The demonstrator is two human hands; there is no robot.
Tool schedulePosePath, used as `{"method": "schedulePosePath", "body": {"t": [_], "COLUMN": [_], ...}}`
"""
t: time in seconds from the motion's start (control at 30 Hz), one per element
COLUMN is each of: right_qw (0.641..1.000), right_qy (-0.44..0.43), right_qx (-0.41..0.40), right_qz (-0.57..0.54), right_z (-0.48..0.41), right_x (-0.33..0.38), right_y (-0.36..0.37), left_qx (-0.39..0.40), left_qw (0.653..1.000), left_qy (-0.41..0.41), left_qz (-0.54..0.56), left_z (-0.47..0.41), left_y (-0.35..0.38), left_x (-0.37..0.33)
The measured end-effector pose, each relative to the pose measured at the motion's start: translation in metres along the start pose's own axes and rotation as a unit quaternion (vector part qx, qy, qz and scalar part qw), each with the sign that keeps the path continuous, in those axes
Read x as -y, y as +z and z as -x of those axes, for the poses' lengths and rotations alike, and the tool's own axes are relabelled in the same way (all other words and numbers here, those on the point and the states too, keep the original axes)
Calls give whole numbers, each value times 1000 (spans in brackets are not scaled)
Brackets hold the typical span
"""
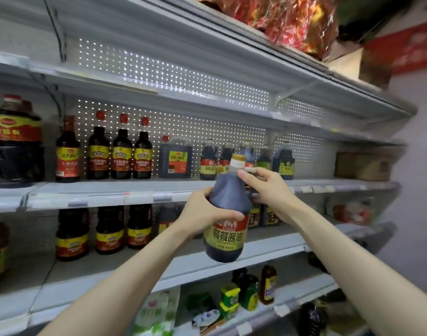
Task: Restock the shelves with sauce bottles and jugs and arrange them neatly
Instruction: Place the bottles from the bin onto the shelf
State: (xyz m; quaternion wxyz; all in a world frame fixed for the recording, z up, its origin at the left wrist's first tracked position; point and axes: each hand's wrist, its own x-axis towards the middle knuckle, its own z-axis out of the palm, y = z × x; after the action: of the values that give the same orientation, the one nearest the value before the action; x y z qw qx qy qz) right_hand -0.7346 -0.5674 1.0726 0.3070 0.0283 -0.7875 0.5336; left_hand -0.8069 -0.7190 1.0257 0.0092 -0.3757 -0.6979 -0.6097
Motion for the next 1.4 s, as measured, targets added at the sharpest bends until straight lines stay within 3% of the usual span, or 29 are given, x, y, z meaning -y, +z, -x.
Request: {"method": "schedulePosePath", "body": {"t": [0.3, 0.43, 0.7, 1.17, 1.4], "right_qw": [996, 988, 980, 985, 980], "right_qy": [91, 154, 189, 84, 57], "right_qx": [-13, 15, 62, 148, 177], "right_qz": [-3, 17, 13, -37, -65], "right_z": [-52, -80, -158, -272, -305], "right_x": [-50, -80, -137, -157, -164], "right_y": [-86, -117, -157, -103, -94], "left_qx": [19, 24, 0, -137, -142], "left_qw": [999, 999, 998, 990, 988], "left_qy": [29, 31, 48, 41, 36], "left_qz": [14, 28, 43, -11, -52], "left_z": [-92, -134, -219, -287, -316], "left_y": [87, 119, 151, 92, 77], "left_x": [0, 18, 40, 60, 62]}}
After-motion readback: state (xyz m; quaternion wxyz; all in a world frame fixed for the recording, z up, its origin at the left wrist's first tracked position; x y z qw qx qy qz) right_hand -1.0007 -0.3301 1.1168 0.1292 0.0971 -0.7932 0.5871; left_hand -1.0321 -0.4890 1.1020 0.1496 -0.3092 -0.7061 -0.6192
